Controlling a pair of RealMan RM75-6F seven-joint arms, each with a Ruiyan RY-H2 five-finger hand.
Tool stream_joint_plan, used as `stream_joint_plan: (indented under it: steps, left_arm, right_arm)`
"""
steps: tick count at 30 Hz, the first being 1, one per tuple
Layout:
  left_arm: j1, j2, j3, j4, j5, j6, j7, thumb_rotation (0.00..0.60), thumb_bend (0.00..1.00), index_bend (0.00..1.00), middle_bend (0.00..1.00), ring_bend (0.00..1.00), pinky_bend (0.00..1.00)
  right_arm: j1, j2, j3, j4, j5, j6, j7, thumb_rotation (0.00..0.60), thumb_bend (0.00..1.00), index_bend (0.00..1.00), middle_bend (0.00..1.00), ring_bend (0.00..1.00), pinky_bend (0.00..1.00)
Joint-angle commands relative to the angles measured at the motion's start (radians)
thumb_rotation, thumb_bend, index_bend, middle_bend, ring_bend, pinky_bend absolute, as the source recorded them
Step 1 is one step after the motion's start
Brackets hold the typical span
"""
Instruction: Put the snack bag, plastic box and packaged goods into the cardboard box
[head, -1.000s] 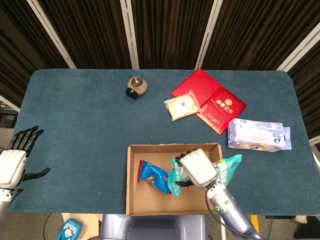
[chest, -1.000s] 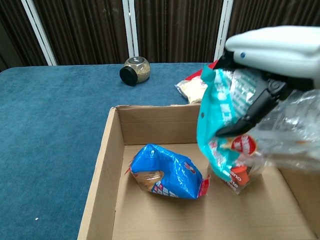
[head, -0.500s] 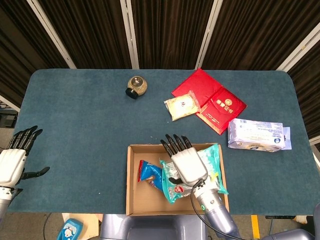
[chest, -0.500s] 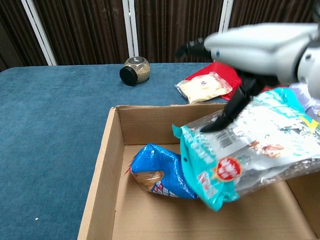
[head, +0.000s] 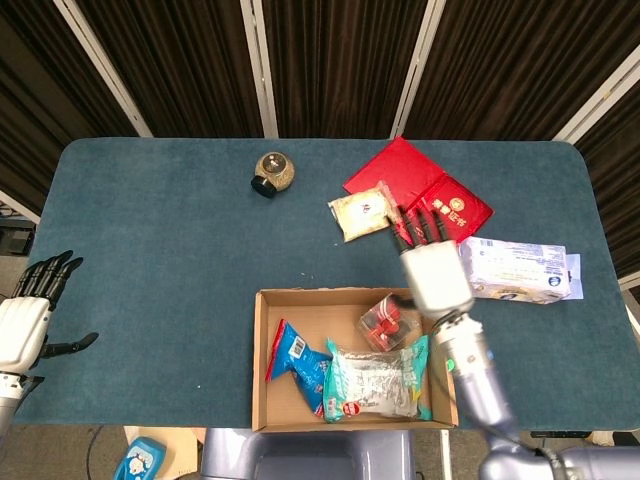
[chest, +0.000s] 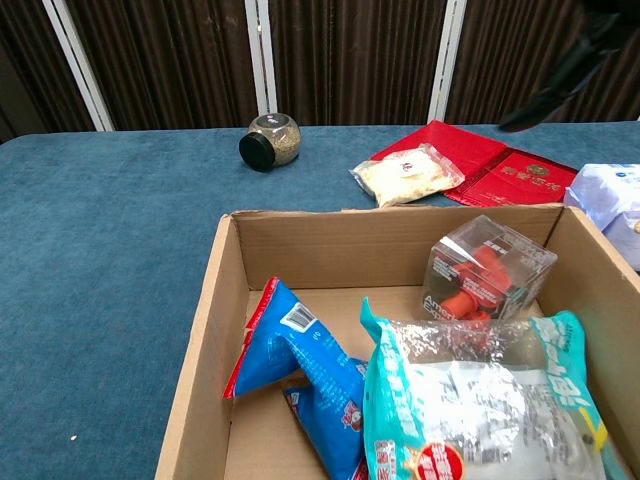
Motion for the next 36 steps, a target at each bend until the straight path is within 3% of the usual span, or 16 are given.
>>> stream_joint_plan:
  steps: [1, 7, 15, 27, 36]
  left_arm:
    - [-0.001, -0.001, -0.001, 0.001, -0.002, -0.002, 0.003, 0.6, 0.04, 0.07, 0.0, 0.0, 0.0]
    - [-0.001, -0.008, -0.003, 0.004, -0.008, -0.006, 0.019, 0.6, 0.04, 0.07, 0.0, 0.0, 0.0]
    - [-0.005, -0.014, -0.006, 0.003, -0.022, -0.021, 0.033, 0.6, 0.04, 0.07, 0.0, 0.0, 0.0]
    - [-0.013, -0.015, -0.01, 0.01, -0.028, -0.042, 0.016, 0.6, 0.04, 0.07, 0.0, 0.0, 0.0]
    - [-0.017, -0.017, -0.01, 0.015, -0.03, -0.052, 0.012, 0.6, 0.04, 0.07, 0.0, 0.0, 0.0]
  right_arm:
    - [-0.025, 0.103, 0.023, 0.123, 0.088, -0.105, 0.12, 0.6, 0.03, 0.01, 0.0, 0.0, 0.12]
    - [-0.028, 0.172, 0.0, 0.348, 0.168, -0.31, 0.27, 0.6, 0.01, 0.0, 0.0, 0.0, 0.08]
    - [0.002, 0.199, -0.077, 0.527, 0.259, -0.544, 0.364, 0.6, 0.0, 0.0, 0.0, 0.0, 0.06]
    - [0.07, 0.212, -0.175, 0.578, 0.347, -0.635, 0.393, 0.6, 0.0, 0.0, 0.0, 0.0, 0.05]
    - [0.102, 0.152, -0.259, 0.707, 0.38, -0.72, 0.427, 0.6, 0.0, 0.0, 0.0, 0.0, 0.04]
